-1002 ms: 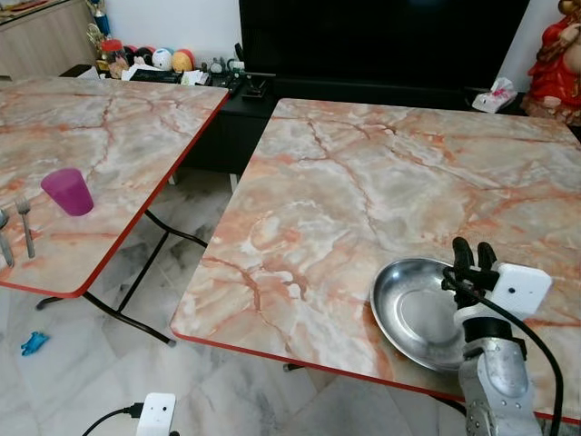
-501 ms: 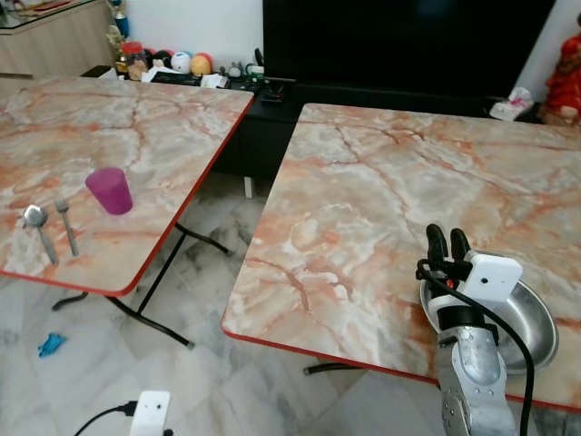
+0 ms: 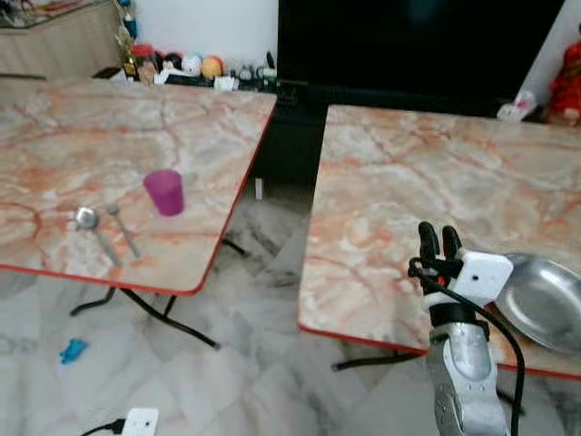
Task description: Setting the table
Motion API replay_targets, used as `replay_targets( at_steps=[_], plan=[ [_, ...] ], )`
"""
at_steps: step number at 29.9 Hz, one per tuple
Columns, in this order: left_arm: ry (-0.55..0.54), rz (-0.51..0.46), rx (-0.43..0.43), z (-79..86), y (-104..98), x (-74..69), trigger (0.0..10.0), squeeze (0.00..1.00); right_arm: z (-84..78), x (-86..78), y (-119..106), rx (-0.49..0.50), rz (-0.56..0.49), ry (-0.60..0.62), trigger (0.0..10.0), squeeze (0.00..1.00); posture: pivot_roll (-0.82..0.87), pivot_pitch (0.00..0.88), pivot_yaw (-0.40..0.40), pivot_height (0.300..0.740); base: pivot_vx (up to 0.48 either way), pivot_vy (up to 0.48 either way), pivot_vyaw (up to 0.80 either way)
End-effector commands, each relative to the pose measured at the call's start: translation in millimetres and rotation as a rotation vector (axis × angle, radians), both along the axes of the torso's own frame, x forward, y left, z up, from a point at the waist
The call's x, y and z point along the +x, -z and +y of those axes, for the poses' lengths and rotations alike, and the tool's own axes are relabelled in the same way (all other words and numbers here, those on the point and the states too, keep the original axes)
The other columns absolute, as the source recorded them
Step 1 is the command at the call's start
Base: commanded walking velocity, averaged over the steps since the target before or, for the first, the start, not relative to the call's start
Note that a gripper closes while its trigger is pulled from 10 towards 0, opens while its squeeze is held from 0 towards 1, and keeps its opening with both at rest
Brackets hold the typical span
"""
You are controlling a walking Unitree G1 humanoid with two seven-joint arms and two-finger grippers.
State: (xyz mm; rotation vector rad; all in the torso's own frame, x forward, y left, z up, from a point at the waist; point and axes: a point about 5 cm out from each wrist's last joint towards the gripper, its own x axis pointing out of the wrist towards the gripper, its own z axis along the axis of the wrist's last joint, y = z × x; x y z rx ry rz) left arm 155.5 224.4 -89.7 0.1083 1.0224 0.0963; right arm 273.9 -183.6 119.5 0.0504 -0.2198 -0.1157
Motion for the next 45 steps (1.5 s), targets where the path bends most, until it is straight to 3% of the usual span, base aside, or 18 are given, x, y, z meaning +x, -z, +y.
replay_targets(
  at_steps=[1, 29, 45],
  plan=[
    [0.008, 0.001, 0.021, 5.4, -0.8, -1.3, 10.0, 0.0, -0.4, 0.6, -0.1, 0.003, -0.003, 0.009, 10.0, 0.0, 0.04, 0.0, -0.012, 0.74, 0.0, 0.439, 0.0],
    [0.006, -0.005, 0.023, 8.5, -2.4, 0.8, 10.0, 0.0, 9.2, 6.3, -2.4, -0.005, -0.022, -0.015, 10.0, 0.0, 0.04, 0.0, -0.011, 0.74, 0.0, 0.429, 0.0],
    [-0.012, -0.028, 0.023, 8.9, -6.0, 9.4, 10.0, 0.0, 2.9, 10.3, -11.6, -0.015, -0.039, 0.008, 10.0, 0.0, 0.05, 0.0, -0.01, 0.74, 0.0, 0.411, 0.0]
  ],
)
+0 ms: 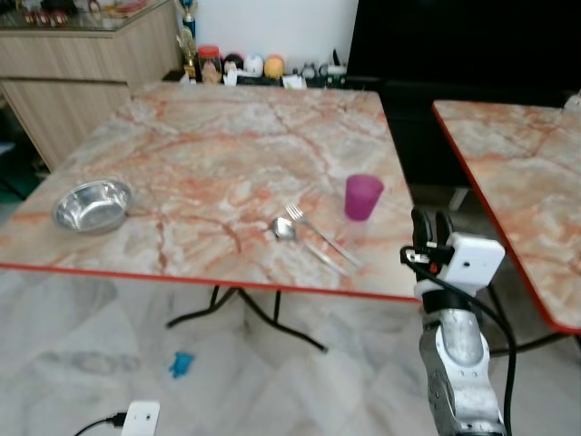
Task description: Setting the table
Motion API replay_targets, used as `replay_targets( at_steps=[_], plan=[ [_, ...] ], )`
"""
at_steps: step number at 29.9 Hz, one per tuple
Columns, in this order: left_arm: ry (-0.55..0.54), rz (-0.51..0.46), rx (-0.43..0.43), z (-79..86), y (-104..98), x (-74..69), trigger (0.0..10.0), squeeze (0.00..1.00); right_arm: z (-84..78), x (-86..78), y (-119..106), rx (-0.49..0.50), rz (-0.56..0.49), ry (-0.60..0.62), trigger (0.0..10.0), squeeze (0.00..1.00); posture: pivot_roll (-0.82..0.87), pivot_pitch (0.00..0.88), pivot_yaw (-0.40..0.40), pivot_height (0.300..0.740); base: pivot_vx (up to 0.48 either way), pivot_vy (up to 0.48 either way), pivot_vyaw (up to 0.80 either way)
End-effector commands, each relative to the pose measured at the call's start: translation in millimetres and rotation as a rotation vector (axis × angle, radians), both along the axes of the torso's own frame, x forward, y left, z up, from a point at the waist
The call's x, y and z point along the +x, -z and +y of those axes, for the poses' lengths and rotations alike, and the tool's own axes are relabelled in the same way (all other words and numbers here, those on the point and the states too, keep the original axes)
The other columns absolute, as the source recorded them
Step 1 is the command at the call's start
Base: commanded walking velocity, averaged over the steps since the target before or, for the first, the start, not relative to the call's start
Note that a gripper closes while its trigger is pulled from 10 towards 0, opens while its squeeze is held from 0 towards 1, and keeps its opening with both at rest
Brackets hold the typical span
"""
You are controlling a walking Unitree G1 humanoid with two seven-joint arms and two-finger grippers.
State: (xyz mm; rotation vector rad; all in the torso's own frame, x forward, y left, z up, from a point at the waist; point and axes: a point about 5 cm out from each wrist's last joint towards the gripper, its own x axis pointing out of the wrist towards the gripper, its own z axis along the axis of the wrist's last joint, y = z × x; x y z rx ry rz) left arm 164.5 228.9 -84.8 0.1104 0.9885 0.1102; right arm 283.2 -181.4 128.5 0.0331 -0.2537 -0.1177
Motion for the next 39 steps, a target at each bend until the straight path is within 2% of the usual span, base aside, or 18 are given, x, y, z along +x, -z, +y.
replay_targets(
  at_steps=[1, 10, 15, 31, 34, 39],
  plan=[
    [-0.004, 0.002, 0.014, 4.2, -1.6, 1.8, 10.0, 0.0, 1.4, 1.4, -2.4, 0.002, -0.004, 0.001, 10.0, 0.0, 0.05, 0.0, -0.011, 0.74, 0.0, 0.405, 0.0],
    [-0.005, -0.011, 0.011, 4.3, -3.7, 6.5, 10.0, 0.0, 2.7, 2.1, -4.3, -0.012, -0.005, -0.009, 10.0, 0.0, 0.05, 0.0, -0.01, 0.74, 0.0, 0.407, 0.0],
    [0.001, -0.016, 0.006, 0.4, -4.1, 9.4, 10.0, 0.0, 3.0, 2.2, -4.9, -0.018, -0.006, -0.017, 10.0, 0.0, 0.05, 0.0, -0.012, 0.74, 0.0, 0.394, 0.55],
    [0.004, -0.024, -0.005, -11.7, -3.5, 14.4, 10.0, 0.0, 5.3, 3.1, -3.8, -0.005, 0.006, -0.028, 10.0, 0.0, 0.06, 0.0, -0.013, 0.74, 0.0, 0.362, 0.0],
    [0.003, -0.023, -0.003, -9.2, -3.4, 13.0, 10.0, 0.0, 5.5, 3.3, -3.7, -0.004, 0.007, -0.028, 10.0, 0.0, 0.06, 0.0, -0.013, 0.74, 0.0, 0.36, 0.0],
    [-0.008, -0.023, 0.008, 5.0, -5.7, 10.5, 10.0, 0.0, 5.7, 3.2, -3.3, -0.002, 0.01, -0.029, 10.0, 0.0, 0.06, 0.0, -0.011, 0.74, 0.0, 0.357, 0.0]
  ],
)
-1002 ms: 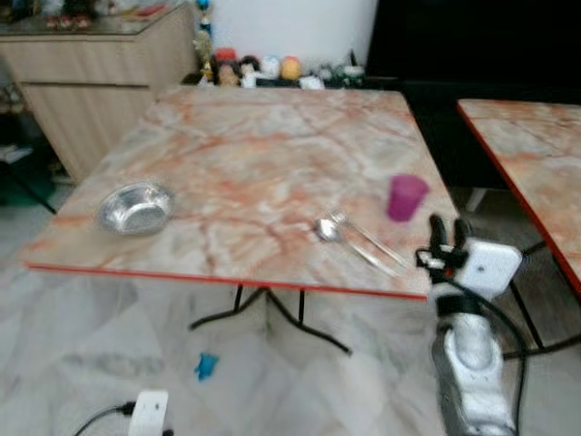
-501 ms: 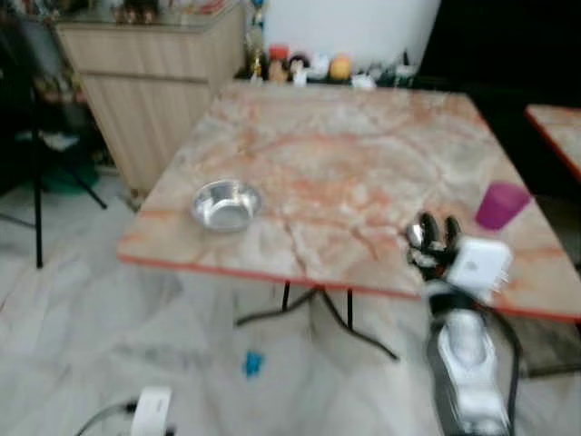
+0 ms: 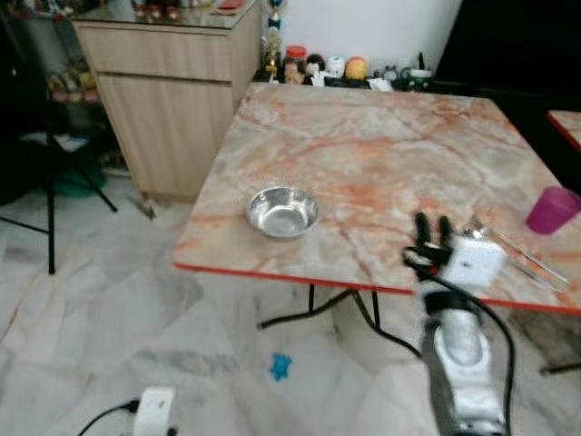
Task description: Setting the table
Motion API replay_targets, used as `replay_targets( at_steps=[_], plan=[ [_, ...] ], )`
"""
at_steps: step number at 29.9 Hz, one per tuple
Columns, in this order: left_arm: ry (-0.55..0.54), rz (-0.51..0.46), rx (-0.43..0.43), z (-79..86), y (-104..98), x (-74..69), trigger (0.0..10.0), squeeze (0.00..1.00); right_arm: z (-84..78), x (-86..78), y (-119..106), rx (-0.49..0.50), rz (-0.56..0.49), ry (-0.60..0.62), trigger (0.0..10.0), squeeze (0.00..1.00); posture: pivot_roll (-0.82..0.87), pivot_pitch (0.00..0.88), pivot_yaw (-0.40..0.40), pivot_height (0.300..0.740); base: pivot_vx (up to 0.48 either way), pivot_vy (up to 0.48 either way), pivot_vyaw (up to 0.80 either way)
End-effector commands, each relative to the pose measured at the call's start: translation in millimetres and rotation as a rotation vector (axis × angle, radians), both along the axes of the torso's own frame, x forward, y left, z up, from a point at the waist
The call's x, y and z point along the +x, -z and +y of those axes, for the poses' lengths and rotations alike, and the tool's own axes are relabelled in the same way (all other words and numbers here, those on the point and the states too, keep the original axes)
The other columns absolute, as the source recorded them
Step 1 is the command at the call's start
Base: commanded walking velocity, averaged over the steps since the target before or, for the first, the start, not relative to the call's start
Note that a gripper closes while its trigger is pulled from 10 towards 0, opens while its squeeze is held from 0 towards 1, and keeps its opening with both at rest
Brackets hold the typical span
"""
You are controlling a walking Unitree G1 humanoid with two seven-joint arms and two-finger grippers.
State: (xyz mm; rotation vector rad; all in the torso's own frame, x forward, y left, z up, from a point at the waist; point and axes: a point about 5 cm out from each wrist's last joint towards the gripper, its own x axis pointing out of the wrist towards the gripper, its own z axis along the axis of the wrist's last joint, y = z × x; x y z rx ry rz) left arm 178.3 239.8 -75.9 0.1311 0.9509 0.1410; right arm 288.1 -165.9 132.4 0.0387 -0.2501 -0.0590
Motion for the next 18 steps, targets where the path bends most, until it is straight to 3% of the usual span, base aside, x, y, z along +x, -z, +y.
replay_targets(
  at_steps=[1, 8, 15, 18],
  plan=[
    [0.005, 0.015, -0.023, -3.3, 2.8, -3.9, 10.0, 0.0, -9.8, -1.8, 1.0, 0.001, 0.009, 0.031, 10.0, 0.0, 0.06, 0.0, -0.012, 0.74, 0.0, 0.36, 0.0],
    [0.009, 0.016, -0.025, -5.3, 3.6, -4.6, 10.0, 0.0, -8.1, -0.3, -0.1, 0.006, 0.006, 0.027, 10.0, 0.0, 0.06, 0.0, -0.012, 0.74, 0.0, 0.361, 0.0],
    [0.033, 0.016, -0.045, -30.7, 7.2, 0.1, 10.0, 0.0, -9.2, 0.1, -1.0, 0.001, 0.004, 0.027, 10.0, 0.0, 0.06, 0.0, -0.013, 0.74, 0.0, 0.34, 0.0],
    [0.045, 0.015, -0.047, -37.7, 7.5, 2.2, 10.0, 0.0, -9.3, 0.0, -0.7, 0.003, 0.004, 0.028, 10.0, 0.0, 0.06, 0.0, -0.015, 0.74, 0.0, 0.0, 0.0]
  ],
)
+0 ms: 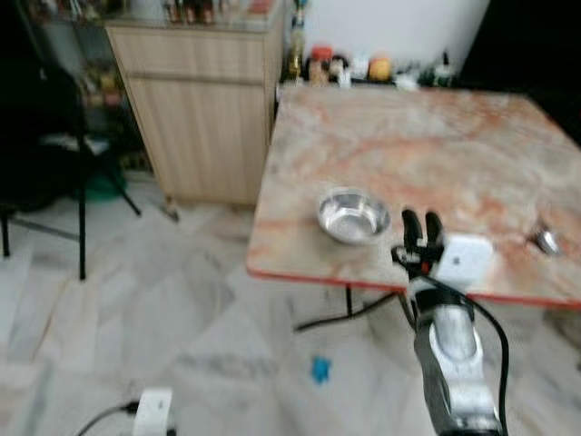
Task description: Setting the table
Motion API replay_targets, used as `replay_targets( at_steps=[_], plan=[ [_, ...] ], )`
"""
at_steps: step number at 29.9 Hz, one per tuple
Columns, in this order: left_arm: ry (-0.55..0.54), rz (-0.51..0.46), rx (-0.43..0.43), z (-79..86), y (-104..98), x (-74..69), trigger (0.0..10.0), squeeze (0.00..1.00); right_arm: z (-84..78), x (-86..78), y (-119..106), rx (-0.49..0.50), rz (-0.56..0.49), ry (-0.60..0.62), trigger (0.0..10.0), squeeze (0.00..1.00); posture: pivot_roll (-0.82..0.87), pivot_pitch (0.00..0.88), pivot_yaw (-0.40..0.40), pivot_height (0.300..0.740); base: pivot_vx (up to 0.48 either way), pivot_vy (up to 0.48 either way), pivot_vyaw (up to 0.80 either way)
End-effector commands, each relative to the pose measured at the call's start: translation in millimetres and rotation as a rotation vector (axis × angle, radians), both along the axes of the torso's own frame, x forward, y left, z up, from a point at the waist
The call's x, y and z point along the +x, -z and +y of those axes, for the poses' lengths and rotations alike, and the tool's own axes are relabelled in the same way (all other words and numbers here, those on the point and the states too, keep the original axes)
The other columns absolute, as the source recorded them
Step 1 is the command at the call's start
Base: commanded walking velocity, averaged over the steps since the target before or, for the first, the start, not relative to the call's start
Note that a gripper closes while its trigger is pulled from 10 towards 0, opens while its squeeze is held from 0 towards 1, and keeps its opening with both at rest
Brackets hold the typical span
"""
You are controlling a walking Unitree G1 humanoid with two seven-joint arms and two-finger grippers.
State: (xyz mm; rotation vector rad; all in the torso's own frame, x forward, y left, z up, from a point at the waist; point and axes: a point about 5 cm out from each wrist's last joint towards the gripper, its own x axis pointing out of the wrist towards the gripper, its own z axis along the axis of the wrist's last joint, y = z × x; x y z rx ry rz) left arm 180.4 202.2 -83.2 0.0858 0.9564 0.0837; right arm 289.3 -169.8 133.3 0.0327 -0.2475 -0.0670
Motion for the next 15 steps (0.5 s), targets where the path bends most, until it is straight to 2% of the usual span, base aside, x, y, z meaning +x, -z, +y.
replay_targets(
  at_steps=[1, 6, 8, 13, 15],
  plan=[
    [0.018, 0.01, 0.017, -0.9, 0.2, 0.4, 10.0, 0.0, -5.4, -1.2, 0.2, 0.008, 0.002, 0.02, 10.0, 0.0, 0.06, 0.0, -0.015, 0.74, 0.0, 0.0, 0.0],
    [0.017, -0.003, 0.006, -8.0, -0.4, 3.8, 10.0, 0.0, -4.4, -1.0, 1.2, 0.011, 0.007, 0.019, 10.0, 0.0, 0.06, 0.0, -0.016, 0.74, 0.0, 0.0, 0.0],
    [0.015, 0.0, 0.009, -5.6, -0.8, 4.0, 10.0, 0.0, -4.1, -1.0, 1.5, 0.012, 0.008, 0.018, 10.0, 0.0, 0.06, 0.0, -0.016, 0.74, 0.0, 0.0, 0.0],
    [0.003, 0.001, 0.022, 13.6, -3.3, 1.9, 10.0, 0.0, -4.1, -0.4, 1.7, 0.013, 0.011, 0.018, 10.0, 0.0, 0.06, 0.0, -0.016, 0.74, 0.0, 0.0, 0.0],
    [0.002, 0.004, 0.028, 20.0, -3.5, -0.6, 10.0, 0.0, -4.0, -0.3, 1.7, 0.012, 0.011, 0.018, 10.0, 0.0, 0.06, 0.0, -0.015, 0.74, 0.268, 0.0, 0.0]
  ],
)
